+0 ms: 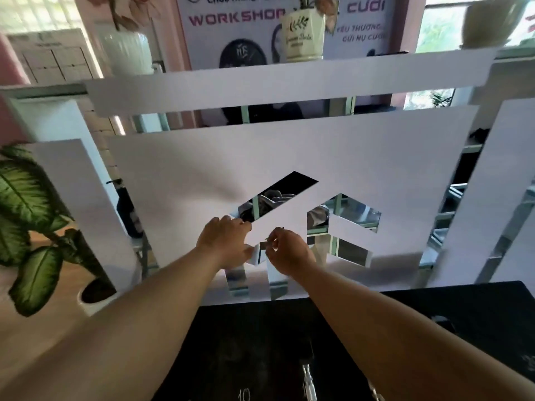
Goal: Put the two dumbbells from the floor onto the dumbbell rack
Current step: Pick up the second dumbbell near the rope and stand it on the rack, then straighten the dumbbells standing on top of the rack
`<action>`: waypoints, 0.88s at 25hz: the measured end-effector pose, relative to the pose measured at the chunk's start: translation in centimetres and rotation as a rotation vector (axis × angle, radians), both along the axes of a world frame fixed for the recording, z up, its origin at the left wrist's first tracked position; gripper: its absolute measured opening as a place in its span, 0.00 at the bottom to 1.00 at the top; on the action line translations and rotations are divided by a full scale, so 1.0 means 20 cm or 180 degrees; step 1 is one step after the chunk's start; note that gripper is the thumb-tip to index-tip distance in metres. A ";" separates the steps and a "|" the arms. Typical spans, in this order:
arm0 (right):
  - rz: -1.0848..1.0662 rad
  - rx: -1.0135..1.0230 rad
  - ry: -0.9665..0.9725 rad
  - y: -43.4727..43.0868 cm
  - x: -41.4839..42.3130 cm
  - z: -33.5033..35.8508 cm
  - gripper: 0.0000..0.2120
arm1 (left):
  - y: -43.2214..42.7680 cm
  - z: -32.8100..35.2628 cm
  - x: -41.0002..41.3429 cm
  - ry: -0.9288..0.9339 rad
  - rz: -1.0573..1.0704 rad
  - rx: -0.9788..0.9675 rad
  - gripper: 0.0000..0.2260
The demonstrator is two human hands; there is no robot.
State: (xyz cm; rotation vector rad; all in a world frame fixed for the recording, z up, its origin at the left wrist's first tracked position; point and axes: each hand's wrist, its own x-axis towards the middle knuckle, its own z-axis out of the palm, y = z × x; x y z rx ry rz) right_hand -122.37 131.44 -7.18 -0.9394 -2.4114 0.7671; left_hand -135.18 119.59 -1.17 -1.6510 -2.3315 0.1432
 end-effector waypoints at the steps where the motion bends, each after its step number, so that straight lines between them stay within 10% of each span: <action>1: -0.0028 0.0079 0.0029 -0.04 0.01 0.06 0.09 | -0.08 0.06 -0.01 0.0033 0.0055 0.0068 0.26; 22: -0.0073 0.0556 0.0000 -1.52 0.02 0.38 0.12 | -1.73 0.31 -0.13 -0.0080 0.0206 0.0306 0.27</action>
